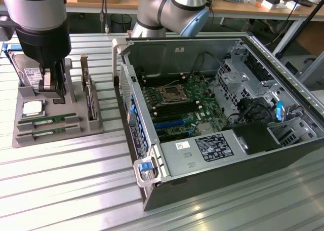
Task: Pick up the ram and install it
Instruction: 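Pick up the ram and move it above insertion slot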
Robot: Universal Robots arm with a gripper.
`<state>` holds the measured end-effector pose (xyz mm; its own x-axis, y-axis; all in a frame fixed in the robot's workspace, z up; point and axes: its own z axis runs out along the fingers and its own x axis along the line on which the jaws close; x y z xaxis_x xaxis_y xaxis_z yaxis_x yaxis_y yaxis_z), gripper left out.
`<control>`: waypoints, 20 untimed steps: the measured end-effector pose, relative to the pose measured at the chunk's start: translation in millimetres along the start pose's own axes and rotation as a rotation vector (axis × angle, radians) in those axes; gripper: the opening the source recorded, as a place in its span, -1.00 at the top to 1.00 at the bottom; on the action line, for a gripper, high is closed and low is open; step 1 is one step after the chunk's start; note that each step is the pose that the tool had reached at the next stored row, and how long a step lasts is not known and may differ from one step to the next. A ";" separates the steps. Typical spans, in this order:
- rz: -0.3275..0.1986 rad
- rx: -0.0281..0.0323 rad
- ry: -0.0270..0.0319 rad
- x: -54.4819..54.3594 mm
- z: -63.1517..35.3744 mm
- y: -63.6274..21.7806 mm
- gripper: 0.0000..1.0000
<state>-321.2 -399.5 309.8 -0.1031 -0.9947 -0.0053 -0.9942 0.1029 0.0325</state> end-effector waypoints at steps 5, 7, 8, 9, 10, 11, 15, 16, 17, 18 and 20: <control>0.000 0.0000 0.0000 0.0 4.3 0.0 0.40; 0.000 0.0001 0.0000 0.0 5.7 0.0 0.40; 0.000 0.0000 0.0000 0.1 6.4 0.0 0.40; 0.000 0.0000 0.0000 0.1 7.6 0.0 0.40; 0.000 0.0000 0.0000 0.1 8.4 0.0 0.40; 0.000 0.0000 0.0000 0.1 9.3 0.0 0.40; 0.000 0.0000 0.0000 0.1 13.1 0.0 0.40; 0.000 0.0000 0.0000 0.1 13.5 0.0 0.40; 0.000 0.0000 0.0000 0.1 14.2 0.0 0.40; 0.000 0.0000 0.0000 0.1 14.9 0.0 0.40; 0.000 0.0000 0.0000 0.1 16.3 0.0 0.40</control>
<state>-321.7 -399.5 293.4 -0.1031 -0.9947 -0.0052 -0.9942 0.1029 0.0325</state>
